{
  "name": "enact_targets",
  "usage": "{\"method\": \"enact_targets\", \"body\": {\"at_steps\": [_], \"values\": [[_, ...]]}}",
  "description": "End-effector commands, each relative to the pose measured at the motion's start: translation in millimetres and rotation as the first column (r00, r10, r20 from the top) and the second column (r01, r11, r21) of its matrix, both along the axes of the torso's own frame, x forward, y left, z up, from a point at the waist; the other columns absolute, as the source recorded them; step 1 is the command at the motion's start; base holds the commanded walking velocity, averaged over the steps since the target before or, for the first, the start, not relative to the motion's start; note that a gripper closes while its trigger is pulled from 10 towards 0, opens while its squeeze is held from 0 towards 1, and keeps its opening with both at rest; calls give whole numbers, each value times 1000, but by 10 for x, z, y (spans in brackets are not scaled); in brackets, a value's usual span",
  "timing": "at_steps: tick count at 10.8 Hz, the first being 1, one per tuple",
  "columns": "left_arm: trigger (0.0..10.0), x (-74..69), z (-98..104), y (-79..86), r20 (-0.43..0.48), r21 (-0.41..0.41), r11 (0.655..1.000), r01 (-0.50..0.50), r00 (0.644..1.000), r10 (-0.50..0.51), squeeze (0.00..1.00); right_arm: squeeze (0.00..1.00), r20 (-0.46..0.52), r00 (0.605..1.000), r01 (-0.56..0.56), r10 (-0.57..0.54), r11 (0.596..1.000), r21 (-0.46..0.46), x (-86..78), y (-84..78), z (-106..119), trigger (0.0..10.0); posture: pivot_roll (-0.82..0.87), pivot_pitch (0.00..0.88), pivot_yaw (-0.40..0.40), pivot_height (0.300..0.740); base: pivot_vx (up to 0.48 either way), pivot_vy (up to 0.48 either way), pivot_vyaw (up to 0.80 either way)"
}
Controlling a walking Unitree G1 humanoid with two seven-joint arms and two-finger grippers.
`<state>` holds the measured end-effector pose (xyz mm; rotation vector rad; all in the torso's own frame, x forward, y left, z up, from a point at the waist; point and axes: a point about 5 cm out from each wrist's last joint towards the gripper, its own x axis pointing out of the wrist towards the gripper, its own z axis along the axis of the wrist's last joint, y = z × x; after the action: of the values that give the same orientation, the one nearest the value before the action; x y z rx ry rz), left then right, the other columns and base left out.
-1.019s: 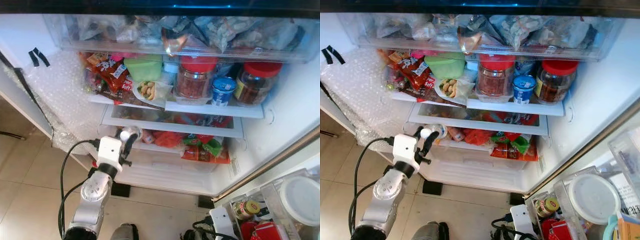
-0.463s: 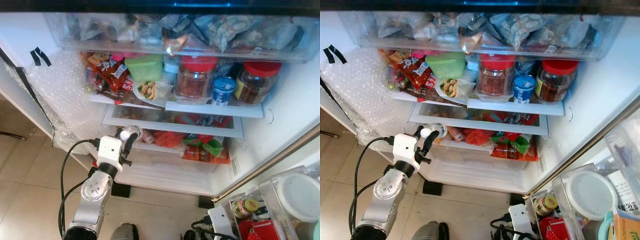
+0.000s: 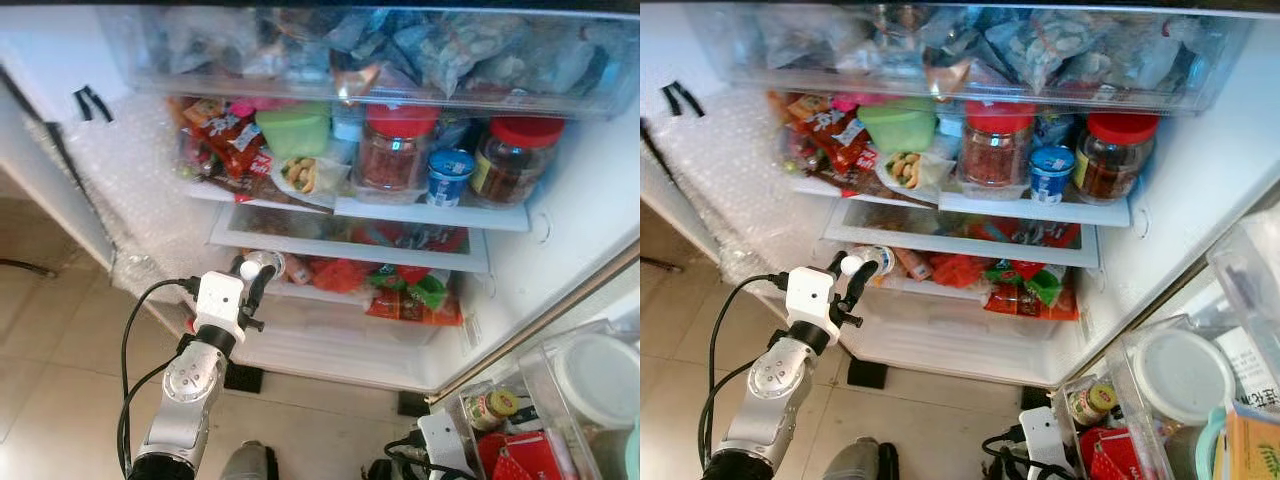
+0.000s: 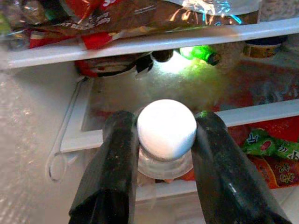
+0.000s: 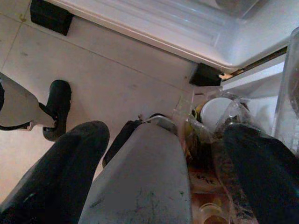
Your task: Restocking fridge
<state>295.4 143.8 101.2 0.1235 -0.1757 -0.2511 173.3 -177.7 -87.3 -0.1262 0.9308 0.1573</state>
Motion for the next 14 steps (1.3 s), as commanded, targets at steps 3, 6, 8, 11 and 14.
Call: {"method": "enact_targets", "body": {"at_steps": [3,6,8,11,14], "values": [[10000,6,30,21,8,-14,1000,-11,1000,11,0,0,-59,998,2,-1,1000,15,-173,6,-77,10000,111,200,31,670,0,0,0],[10000,9,32,29,9,-14,1000,-14,1000,14,0,0,-63,998,18,-17,1000,10,-174,-9,-78,10000,111,202,32,670,0,0,0],[10000,9,36,26,10,-16,1000,-13,1000,14,0,0,-68,998,20,-19,1000,14,-178,-5,-81,10000,112,202,31,650,0,0,0],[10000,8,37,26,10,-14,1000,-14,1000,14,0,0,-50,999,23,-22,999,23,-164,-12,-70,10000,113,204,31,645,0,0,0],[10000,19,70,17,20,-15,1000,-13,1000,14,0,0,-52,998,24,-23,1000,18,-161,-22,-69,10000,112,203,30,645,0,0,0]]}}
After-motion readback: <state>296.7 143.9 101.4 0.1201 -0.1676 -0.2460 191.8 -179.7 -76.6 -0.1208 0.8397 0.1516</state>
